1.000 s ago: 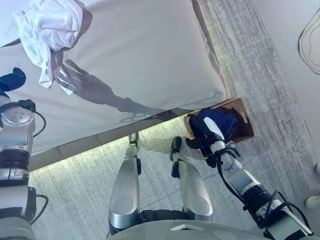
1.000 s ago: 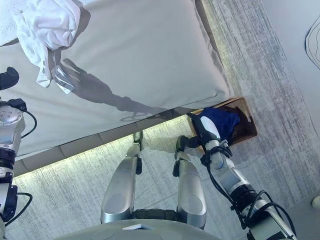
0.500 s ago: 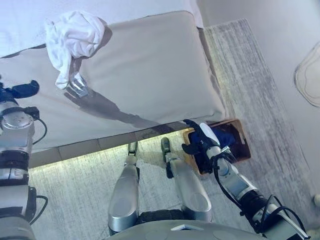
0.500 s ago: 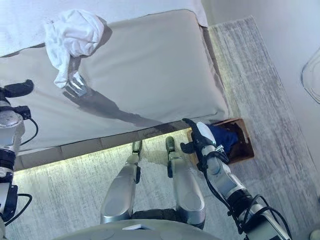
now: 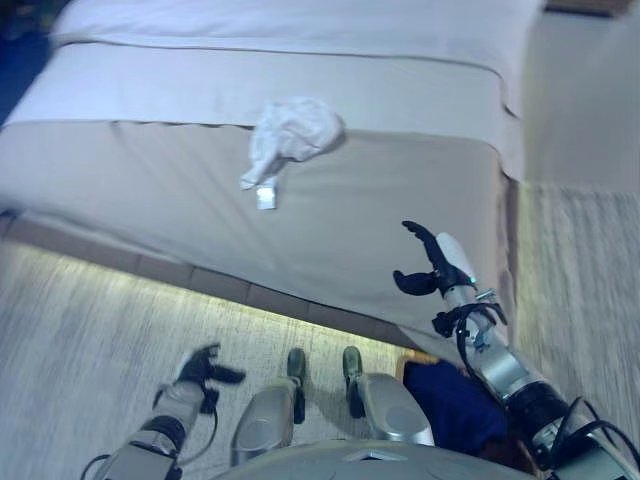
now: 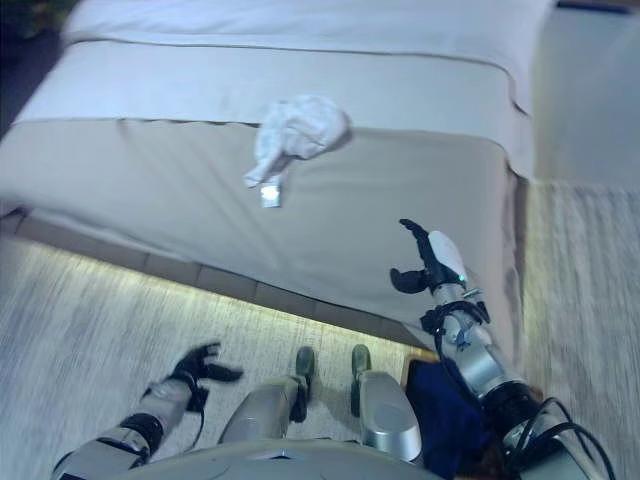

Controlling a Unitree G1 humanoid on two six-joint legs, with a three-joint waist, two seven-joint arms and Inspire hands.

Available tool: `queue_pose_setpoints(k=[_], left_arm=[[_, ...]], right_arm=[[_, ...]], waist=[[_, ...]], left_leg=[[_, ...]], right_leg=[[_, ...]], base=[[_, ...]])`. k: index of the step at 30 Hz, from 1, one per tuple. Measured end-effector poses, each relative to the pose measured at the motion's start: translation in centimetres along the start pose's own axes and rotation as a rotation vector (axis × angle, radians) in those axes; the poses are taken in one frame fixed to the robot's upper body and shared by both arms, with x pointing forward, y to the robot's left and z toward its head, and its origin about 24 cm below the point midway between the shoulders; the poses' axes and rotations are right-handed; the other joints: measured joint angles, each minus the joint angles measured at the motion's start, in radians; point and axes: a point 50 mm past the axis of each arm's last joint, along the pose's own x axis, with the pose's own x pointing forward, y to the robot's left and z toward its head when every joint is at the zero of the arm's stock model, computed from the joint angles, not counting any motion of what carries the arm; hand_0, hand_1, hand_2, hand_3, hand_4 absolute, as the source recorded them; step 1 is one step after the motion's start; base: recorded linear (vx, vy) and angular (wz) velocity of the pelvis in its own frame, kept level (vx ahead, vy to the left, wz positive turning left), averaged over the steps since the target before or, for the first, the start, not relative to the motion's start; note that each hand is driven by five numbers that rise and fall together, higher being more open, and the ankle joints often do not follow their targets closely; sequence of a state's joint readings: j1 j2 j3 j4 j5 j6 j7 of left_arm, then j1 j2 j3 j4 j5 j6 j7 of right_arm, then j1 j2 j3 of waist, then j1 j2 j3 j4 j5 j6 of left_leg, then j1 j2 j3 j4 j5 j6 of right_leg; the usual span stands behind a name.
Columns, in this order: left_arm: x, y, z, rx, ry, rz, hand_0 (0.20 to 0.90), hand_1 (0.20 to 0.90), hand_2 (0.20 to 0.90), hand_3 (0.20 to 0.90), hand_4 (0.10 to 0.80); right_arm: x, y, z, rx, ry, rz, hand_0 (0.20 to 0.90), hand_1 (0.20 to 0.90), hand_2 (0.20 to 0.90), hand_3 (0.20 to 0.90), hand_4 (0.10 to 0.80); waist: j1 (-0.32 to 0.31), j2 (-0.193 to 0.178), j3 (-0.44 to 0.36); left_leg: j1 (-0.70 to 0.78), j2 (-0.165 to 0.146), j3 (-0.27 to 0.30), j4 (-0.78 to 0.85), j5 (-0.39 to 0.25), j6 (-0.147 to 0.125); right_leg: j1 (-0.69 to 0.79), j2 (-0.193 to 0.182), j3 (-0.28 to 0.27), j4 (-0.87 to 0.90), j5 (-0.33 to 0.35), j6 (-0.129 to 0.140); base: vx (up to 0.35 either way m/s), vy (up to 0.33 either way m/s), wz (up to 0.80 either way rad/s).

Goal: Pick up the clothes from the bed and place them into the basket

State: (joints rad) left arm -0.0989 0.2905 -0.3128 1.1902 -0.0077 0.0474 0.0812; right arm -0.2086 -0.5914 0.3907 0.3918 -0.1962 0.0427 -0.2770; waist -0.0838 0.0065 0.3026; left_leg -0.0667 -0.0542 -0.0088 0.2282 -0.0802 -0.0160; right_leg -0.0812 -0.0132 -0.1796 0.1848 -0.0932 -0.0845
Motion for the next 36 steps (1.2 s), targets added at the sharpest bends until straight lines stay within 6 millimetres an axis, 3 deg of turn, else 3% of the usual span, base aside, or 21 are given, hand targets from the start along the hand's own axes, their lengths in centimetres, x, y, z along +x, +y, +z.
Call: queue_pose_setpoints(k=[3,5,6,9,11,12,15,17,18,22,25,29,36], left_arm=[[-0.6,-2.0,-2.8,-0.024,0.084,-0.053,0.900,0.900,0.900,0.900,0.800],[-0.6,-2.1,-3.1,-0.030,0.088,-0.058,0.900,0.900,0.900,0.900,0.800],[-0.4,-1.5,-2.3,0.006,0.046,-0.063,0.900,0.900,0.900,0.900,0.800],[-0.2,-0.6,-0.8,0.038,-0.023,-0.054,0.900,0.900,0.900,0.900,0.800],[-0.1,1.0,1.8,0.052,-0.125,-0.019,0.900,0.900,0.900,0.900,0.800],[-0.2,2.4,4.5,0.034,-0.224,0.012,0.900,0.900,0.900,0.900,0.800],[-1.4,4.7,11.3,-0.028,-0.453,0.057,0.900,0.900,0.900,0.900,0.800],[-2.5,5.3,14.9,-0.070,-0.589,0.064,0.900,0.900,0.900,0.900,0.800],[-2.9,5.2,15.7,-0.085,-0.624,0.058,0.900,0.900,0.900,0.900,0.800],[-2.6,4.2,15.4,-0.098,-0.610,0.033,0.900,0.900,0.900,0.900,0.800],[-2.0,4.0,14.0,-0.092,-0.543,0.031,0.900,0.900,0.900,0.900,0.800],[-1.5,3.9,12.7,-0.086,-0.485,0.019,0.900,0.900,0.900,0.900,0.800],[-1.4,3.8,12.0,-0.078,-0.487,0.012,0.900,0.900,0.900,0.900,0.800]], right_arm=[[2.3,-2.0,-0.2,-0.041,0.083,-0.057,0.900,0.900,0.900,0.900,0.800],[3.4,-3.2,-0.5,-0.069,0.140,-0.090,0.900,0.900,0.900,0.900,0.800],[4.7,-4.7,-0.4,-0.091,0.199,-0.134,0.900,0.900,0.900,0.900,0.800],[5.9,-6.1,0.1,-0.101,0.237,-0.183,0.900,0.900,0.900,0.900,0.800],[6.9,-7.7,1.4,-0.108,0.246,-0.235,0.900,0.900,0.900,0.900,0.800],[7.7,-9.3,2.4,-0.110,0.252,-0.300,0.900,0.900,0.900,0.900,0.800],[8.8,-13.4,4.8,-0.107,0.268,-0.465,0.900,0.900,0.900,0.900,0.800],[9.0,-15.3,6.3,-0.101,0.247,-0.551,0.900,0.900,0.900,0.900,0.800],[9.0,-15.6,6.6,-0.099,0.241,-0.572,0.900,0.900,0.900,0.900,0.800],[9.1,-16.7,7.8,-0.111,0.221,-0.620,0.900,0.900,0.900,0.900,0.800],[8.9,-17.8,7.7,-0.163,0.226,-0.636,0.900,0.900,0.900,0.900,0.800],[8.1,-19.8,6.8,-0.209,0.257,-0.706,0.900,0.900,0.900,0.900,0.800],[7.1,-22.0,10.2,-0.183,0.118,-1.016,0.900,0.900,0.900,0.900,0.800]], waist=[[0.054,0.001,0.000],[0.093,0.001,0.001],[0.128,-0.014,0.009],[0.166,-0.017,0.019],[0.183,-0.019,0.056],[0.196,-0.023,0.091],[0.220,-0.014,0.184],[0.222,-0.007,0.221],[0.225,-0.005,0.224],[0.239,0.023,0.240],[0.245,0.026,0.241],[0.256,0.027,0.241],[0.258,0.027,0.241]], left_leg=[[0.062,0.001,-0.004,-0.081,-0.003,0.007],[0.053,0.013,-0.019,-0.115,-0.002,0.009],[0.014,0.006,-0.037,-0.112,0.011,0.015],[-0.020,-0.014,-0.064,-0.115,0.032,0.027],[-0.050,-0.019,-0.069,-0.111,0.042,0.041],[-0.093,-0.021,-0.076,-0.097,0.054,0.045],[-0.196,-0.025,-0.097,-0.074,0.085,0.053],[-0.253,-0.034,-0.120,-0.081,0.093,0.053],[-0.271,-0.034,-0.123,-0.088,0.098,0.049],[-0.278,-0.033,-0.127,-0.097,0.119,0.045],[-0.273,-0.032,-0.128,-0.092,0.146,0.021],[-0.256,-0.054,-0.141,-0.077,0.150,0.014],[-0.241,-0.061,-0.149,-0.076,0.150,0.014]], right_leg=[[-0.026,0.011,-0.050,0.021,0.001,0.002],[-0.060,0.014,-0.076,0.050,0.001,0.003],[-0.107,0.004,-0.071,0.082,0.008,0.013],[-0.132,-0.007,-0.048,0.082,0.014,0.024],[-0.153,-0.010,-0.045,0.076,0.021,0.046],[-0.187,-0.011,-0.044,0.077,0.035,0.069],[-0.269,-0.011,-0.045,0.077,0.059,0.103],[-0.321,-0.012,-0.045,0.069,0.067,0.102],[-0.335,-0.012,-0.049,0.057,0.077,0.096],[-0.336,-0.009,-0.061,0.033,0.093,0.085],[-0.334,-0.013,-0.069,0.045,0.101,0.068],[-0.331,-0.038,-0.073,0.104,0.067,0.007],[-0.328,-0.046,-0.060,0.133,0.063,0.002]], base=[[-0.009,-0.078,0.57],[-0.071,-0.057,0.44],[-0.068,-0.021,0.56],[-0.077,-0.019,0.34],[-0.145,-0.054,0.16],[-0.220,-0.065,0.26],[-0.123,-0.048,0.32],[-0.010,-0.047,0.37],[0.009,-0.031,0.29],[0.098,-0.048,0.02],[0.158,-0.081,0.04],[0.157,-0.099,0.19],[0.088,-0.073,0.06]])
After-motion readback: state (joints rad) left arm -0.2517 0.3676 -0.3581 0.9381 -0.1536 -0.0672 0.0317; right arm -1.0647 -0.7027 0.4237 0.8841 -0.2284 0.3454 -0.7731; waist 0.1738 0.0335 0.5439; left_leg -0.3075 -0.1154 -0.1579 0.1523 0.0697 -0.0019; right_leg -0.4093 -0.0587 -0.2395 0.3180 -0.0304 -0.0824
